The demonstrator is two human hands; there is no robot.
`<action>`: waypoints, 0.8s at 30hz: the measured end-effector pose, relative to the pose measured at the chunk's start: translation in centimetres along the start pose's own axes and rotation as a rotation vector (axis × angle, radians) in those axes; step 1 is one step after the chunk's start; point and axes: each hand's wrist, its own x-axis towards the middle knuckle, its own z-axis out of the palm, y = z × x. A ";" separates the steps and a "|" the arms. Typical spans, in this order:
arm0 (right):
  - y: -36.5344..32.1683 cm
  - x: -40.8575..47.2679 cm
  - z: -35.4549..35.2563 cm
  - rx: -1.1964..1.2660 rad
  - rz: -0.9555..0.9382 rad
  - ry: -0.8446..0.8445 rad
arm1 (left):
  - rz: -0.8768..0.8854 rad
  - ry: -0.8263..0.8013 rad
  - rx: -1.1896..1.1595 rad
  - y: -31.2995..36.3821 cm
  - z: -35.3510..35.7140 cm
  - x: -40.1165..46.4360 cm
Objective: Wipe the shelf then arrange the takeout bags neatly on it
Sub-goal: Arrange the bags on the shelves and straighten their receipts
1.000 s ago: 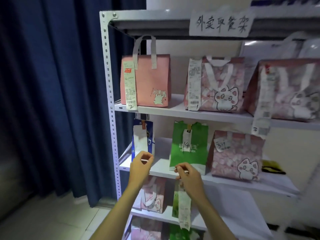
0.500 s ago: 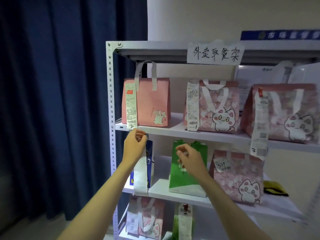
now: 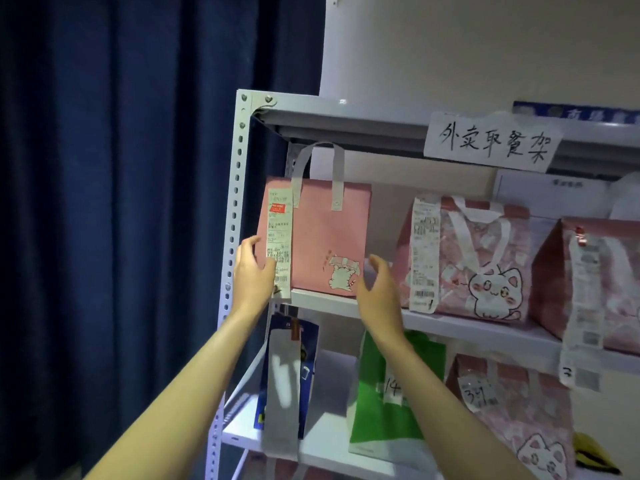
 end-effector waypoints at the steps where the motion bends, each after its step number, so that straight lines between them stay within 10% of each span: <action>1: 0.1 0.6 0.6 0.020 0.028 0.002 | -0.010 -0.017 -0.001 -0.6 0.0 0.7; 24: 2.5 2.8 1.5 -0.124 0.084 0.032 | -0.199 0.011 -0.189 -4.1 -0.2 4.4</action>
